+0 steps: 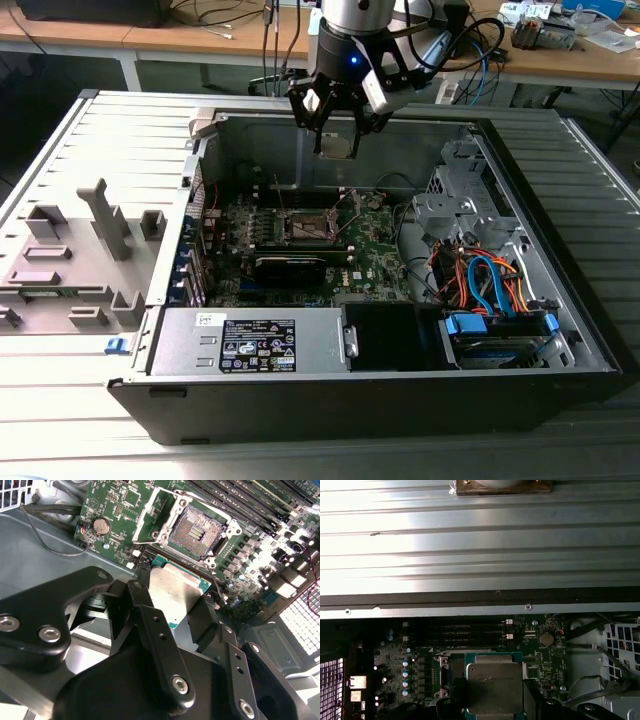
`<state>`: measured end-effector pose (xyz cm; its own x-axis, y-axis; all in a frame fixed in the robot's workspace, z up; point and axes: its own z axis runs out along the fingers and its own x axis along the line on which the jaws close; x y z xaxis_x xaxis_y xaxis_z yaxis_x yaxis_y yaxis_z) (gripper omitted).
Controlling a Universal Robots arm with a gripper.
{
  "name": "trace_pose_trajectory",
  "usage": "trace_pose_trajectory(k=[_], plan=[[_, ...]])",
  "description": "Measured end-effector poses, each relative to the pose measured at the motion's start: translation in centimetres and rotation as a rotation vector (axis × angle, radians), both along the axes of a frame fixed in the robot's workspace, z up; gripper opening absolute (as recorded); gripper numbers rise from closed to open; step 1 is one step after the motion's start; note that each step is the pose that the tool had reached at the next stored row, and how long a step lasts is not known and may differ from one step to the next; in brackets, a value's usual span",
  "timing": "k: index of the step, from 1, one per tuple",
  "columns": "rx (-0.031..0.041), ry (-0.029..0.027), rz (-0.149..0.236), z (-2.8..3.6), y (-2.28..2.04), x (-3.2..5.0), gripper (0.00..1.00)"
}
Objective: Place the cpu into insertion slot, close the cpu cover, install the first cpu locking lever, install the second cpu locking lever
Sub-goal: 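Place the cpu into insertion slot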
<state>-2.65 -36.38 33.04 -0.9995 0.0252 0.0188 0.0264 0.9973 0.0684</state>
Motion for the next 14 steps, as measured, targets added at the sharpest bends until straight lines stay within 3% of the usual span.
trace_pose_trajectory(k=[14], plan=[[-0.0001, 0.0000, 0.000, -0.45, -0.12, 0.00, 0.55]])
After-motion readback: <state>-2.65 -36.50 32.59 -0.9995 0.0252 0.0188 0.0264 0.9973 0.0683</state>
